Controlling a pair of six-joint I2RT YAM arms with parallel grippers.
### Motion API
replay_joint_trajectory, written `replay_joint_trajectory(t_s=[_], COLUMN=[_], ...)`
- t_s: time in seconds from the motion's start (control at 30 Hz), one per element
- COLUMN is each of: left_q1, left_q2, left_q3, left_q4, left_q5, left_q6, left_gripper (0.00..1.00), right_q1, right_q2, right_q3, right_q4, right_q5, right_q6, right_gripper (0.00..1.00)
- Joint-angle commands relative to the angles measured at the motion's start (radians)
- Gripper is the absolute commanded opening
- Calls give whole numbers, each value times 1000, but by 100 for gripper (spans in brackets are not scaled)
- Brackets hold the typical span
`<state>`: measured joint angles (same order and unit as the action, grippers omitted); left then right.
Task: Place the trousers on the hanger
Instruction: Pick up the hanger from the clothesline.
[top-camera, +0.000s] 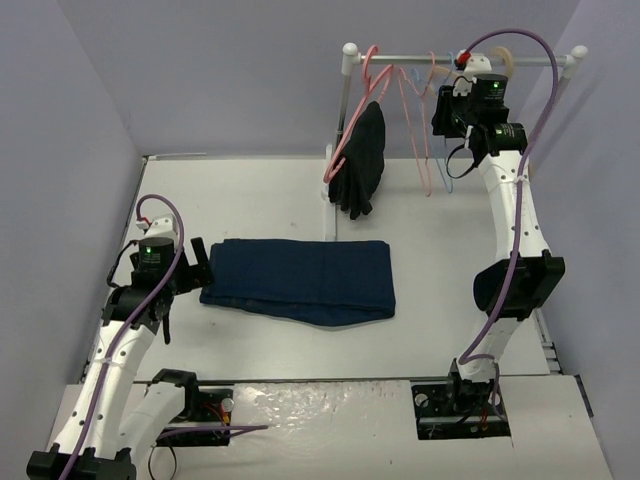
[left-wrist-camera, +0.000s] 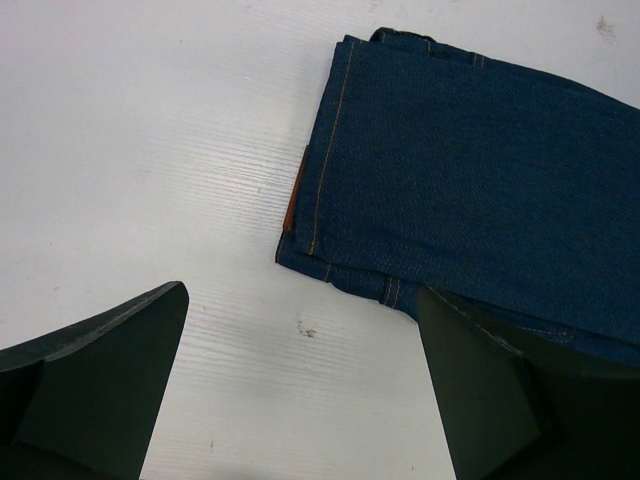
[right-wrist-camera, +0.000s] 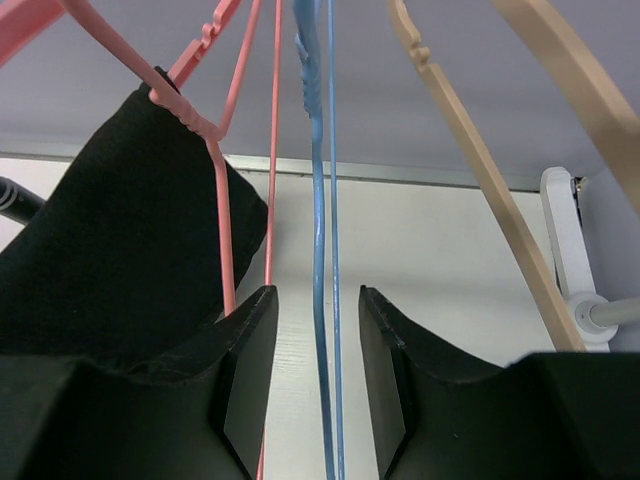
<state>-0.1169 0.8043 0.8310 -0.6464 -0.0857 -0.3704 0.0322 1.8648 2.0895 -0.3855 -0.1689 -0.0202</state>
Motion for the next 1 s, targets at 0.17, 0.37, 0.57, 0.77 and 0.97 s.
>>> replay_joint_trajectory(t_s=[0.17,0.37,0.57,0.77,0.97], left_q1=[-2,2,2,2,2], left_q2=[12,18,21,23,34], left_q3=[31,31,31,31,31], left_q4=[45,47,45,50,47], left_q5=[-34,-29,-25,-19,-15], left_q6=[5,5,5,5,2], left_gripper=[97,97,97,97,97], right_q1=[-2,-2,0,-2,0], right_q2=[-5,-38,-88,-153,-234], right_q3=[40,50,31,-14,-120], right_q4=[121,142,147,158,161], right_q5=[-49,-30,-10,7,25], right_q6=[-3,-8,-10,-14,-17], right_gripper=[19,1,0,0,0])
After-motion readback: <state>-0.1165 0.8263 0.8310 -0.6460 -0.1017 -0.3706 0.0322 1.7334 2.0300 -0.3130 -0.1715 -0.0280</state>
